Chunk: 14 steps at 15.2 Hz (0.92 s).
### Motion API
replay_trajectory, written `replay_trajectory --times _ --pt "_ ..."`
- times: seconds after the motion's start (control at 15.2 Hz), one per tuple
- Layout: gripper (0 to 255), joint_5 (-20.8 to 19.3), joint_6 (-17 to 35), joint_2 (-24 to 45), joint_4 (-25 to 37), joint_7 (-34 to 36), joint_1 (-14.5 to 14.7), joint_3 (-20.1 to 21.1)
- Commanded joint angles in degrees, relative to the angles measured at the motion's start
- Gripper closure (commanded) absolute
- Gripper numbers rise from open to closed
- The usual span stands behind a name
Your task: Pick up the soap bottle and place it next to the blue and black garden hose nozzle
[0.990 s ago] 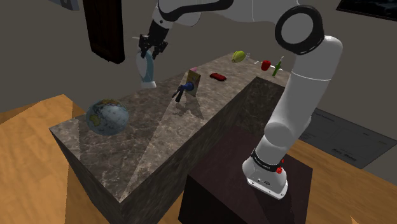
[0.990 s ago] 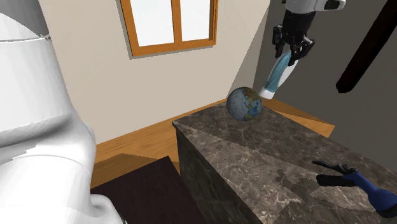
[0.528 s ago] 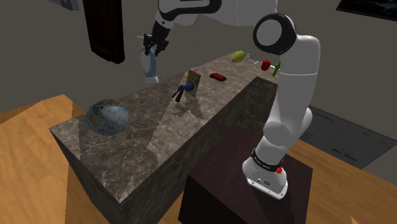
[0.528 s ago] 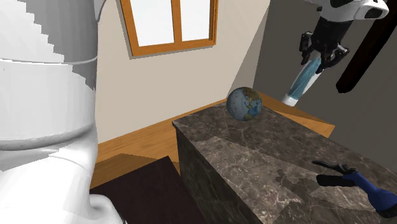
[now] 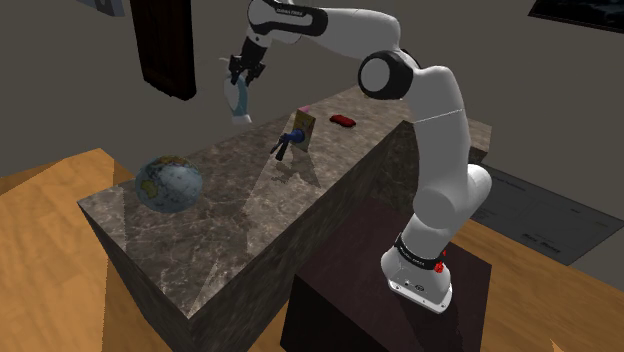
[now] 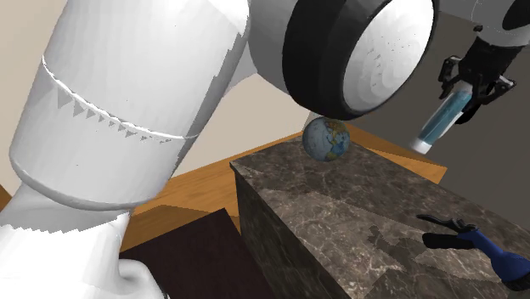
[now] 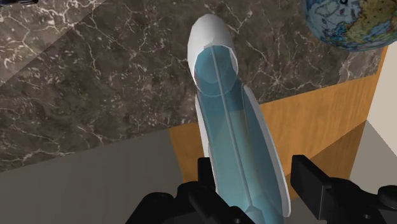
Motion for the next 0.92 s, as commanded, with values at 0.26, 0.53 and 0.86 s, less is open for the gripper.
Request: replay_trajectory --times 0.26,0.53,0.86 --pt "255 -0.1 0.2 4.3 3.8 -1.6 -0.7 -0.3" --pt "255 0.2 3.5 4.0 0.1 -2.2 -1.0 -0.2" --pt "255 0.4 7.2 4.1 -3.6 -3.0 -1.2 -0.2"
